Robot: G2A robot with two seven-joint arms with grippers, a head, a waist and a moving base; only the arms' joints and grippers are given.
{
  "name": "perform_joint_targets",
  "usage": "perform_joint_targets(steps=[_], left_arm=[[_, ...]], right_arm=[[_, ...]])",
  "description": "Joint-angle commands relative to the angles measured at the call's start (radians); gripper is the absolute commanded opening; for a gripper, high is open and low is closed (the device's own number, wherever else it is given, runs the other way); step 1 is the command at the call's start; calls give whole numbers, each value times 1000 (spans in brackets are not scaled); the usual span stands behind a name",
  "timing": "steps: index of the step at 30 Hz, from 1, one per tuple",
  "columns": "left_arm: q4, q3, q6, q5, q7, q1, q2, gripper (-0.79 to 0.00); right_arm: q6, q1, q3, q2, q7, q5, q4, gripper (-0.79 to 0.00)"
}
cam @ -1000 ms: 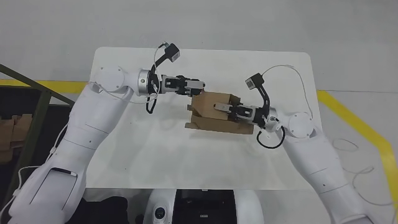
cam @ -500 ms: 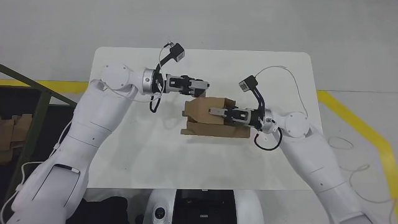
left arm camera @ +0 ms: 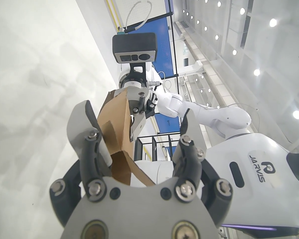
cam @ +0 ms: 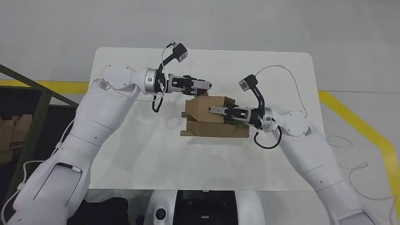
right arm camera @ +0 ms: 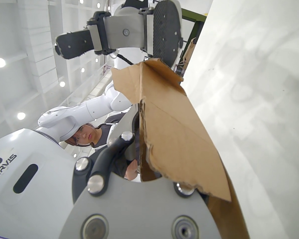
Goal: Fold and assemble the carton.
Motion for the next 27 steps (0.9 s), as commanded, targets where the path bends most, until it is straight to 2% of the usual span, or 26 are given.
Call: perform_joint_targets(steps=[1, 12, 17, 27], left_arm=[[2, -12, 1, -8, 3, 5, 2, 0], [-50, -50, 9, -46, 3, 37, 10, 0], [-79, -36, 15, -47, 4, 43, 7, 0], [-79, 13, 28, -45, -9, 37, -6, 0]], right_arm=[[-7, -6, 15, 3, -11, 2, 0, -785], [-3, -49, 76, 13, -94, -6, -41, -785], [-1, -63, 90, 12, -150, 2, -48, -785], [-9, -69, 107, 8, -213, 22, -36, -785]])
